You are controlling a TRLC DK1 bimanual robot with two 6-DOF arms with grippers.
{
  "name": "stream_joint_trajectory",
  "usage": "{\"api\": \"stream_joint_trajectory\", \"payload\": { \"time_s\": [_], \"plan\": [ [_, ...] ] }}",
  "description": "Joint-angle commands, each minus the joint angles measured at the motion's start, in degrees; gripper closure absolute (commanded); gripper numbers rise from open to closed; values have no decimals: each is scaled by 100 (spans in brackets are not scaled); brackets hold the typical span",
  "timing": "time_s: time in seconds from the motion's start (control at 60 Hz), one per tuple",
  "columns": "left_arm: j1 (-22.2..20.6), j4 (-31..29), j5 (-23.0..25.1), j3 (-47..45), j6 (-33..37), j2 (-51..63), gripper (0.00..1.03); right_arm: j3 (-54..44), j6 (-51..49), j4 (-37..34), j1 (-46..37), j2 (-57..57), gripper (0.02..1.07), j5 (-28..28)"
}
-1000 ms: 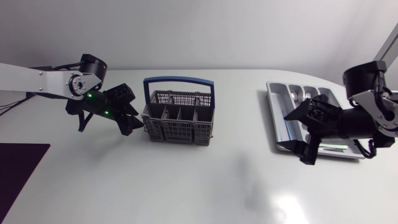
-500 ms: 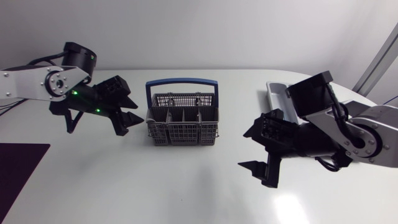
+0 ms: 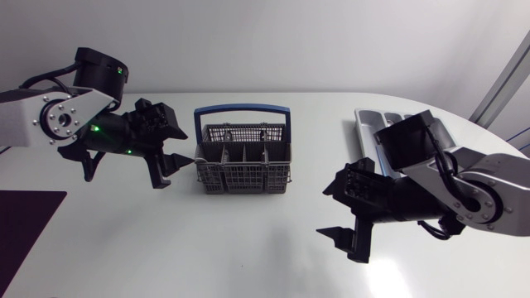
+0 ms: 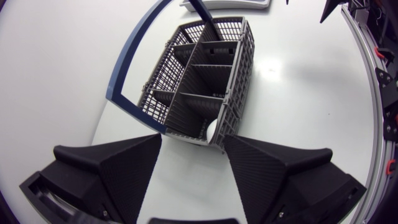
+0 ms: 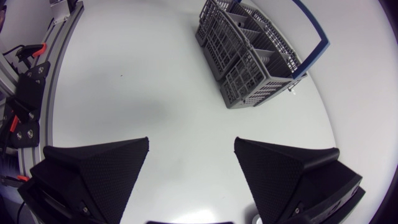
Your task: Unload the cutlery basket into the drawer organizer.
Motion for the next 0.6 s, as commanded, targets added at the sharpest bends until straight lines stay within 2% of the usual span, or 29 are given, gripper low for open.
{"api": "stream_joint_trajectory", "payload": {
  "time_s": [0.0,0.283,0.5,0.583],
  "plan": [
    [-114,-55,-94,-59,296,147,32,-138,166,49,77,-79,8,24],
    [-272,-38,-244,82,392,507,45,-199,210,102,130,-62,8,24],
    [-316,-3,-244,214,436,639,66,-278,219,146,156,-62,8,15],
    [-351,-3,-235,249,419,648,66,-296,219,173,182,-53,7,24]
  ]
}}
